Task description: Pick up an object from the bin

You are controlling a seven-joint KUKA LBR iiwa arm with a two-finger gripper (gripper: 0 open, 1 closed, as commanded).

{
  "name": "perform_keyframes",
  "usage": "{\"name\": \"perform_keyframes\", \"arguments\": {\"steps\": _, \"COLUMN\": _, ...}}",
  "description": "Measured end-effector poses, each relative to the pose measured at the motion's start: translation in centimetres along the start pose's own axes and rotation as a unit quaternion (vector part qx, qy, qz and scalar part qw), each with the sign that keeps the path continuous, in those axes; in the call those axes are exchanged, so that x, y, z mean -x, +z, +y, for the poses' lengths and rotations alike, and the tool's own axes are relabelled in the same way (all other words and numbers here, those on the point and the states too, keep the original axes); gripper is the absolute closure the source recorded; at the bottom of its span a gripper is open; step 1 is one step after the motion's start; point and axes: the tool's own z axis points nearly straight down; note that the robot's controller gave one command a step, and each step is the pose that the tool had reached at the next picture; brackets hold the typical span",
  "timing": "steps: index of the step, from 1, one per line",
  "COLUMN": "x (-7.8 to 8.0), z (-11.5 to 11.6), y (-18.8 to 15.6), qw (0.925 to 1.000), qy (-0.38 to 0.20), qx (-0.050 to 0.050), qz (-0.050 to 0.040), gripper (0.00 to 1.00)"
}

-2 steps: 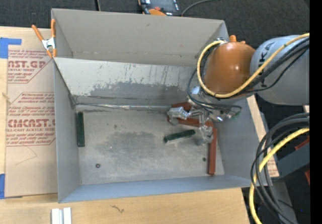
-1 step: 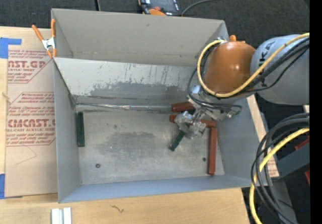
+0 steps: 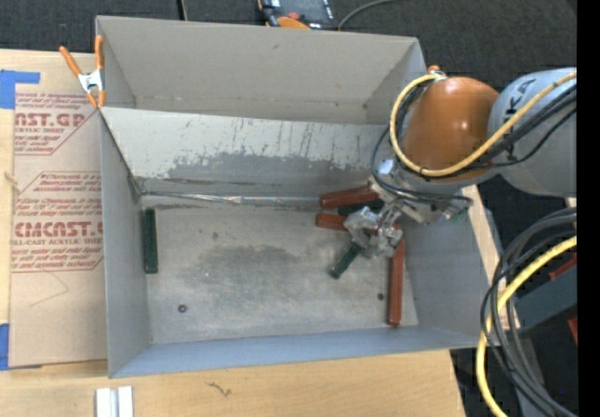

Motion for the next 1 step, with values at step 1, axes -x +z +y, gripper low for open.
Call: {"name": "perform_keyframes", "arguments": {"steps": 1, "x": 0.08, "z": 0.11, "y": 0.03, "qw": 1.0, "qy": -0.001, "qx": 0.001, "qz": 0.0002, "gripper": 0.0}}
